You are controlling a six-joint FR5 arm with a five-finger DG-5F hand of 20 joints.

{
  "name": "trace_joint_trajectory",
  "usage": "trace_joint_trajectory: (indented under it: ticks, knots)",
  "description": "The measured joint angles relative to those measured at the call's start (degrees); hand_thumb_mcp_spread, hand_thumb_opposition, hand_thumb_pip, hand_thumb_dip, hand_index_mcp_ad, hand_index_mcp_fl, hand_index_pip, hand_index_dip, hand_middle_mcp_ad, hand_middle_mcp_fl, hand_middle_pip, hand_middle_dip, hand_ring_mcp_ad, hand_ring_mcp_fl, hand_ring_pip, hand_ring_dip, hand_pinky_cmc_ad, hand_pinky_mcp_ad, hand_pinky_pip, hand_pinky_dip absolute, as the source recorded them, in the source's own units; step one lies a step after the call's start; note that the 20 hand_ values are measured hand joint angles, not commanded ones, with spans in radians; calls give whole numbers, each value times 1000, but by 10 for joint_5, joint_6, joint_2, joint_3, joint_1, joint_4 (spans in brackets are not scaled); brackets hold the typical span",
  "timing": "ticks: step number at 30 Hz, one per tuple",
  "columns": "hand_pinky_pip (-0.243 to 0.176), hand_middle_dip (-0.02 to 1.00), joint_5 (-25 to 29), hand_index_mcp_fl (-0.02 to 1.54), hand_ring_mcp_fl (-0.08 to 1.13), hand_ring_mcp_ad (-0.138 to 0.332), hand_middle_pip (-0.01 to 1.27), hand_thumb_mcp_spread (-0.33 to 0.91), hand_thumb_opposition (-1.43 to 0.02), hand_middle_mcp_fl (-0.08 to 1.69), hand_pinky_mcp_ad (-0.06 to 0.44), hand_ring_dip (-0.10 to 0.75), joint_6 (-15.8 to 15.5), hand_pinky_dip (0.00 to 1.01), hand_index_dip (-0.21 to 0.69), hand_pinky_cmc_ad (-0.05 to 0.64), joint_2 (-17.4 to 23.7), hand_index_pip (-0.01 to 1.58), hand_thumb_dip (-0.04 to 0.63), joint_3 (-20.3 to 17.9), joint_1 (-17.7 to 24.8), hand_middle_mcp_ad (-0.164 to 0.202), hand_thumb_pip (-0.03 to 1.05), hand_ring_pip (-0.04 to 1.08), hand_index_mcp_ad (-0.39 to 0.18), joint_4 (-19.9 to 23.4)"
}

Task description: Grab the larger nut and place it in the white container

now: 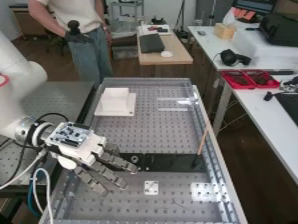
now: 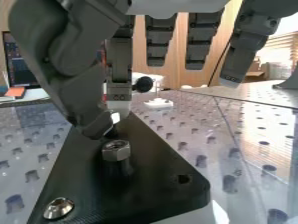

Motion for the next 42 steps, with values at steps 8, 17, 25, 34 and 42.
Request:
trace_joint_trajectory:
  ticks: [8,17,25,34,42]
  knots:
    - [-124,202,2,63,0,147,122,340,-862,5,312,77,4,763,73,316,-4,1552,204,5,1,12,796,243,-171,-1]
    - [-120,202,6,140,0,147,122,340,-862,5,309,77,2,763,73,316,-6,1546,204,5,2,12,792,243,-164,7]
    - [-120,202,15,311,0,145,129,340,-862,2,300,77,5,749,14,316,-7,1501,202,1,7,9,763,232,-91,23]
    - [-120,202,23,312,-2,133,136,351,-857,7,295,80,10,702,17,316,-9,1501,206,-1,13,9,761,218,-51,24]
    - [-110,202,24,433,-2,133,134,380,-895,9,295,82,8,705,14,318,5,1484,211,-2,16,12,752,220,-51,29]
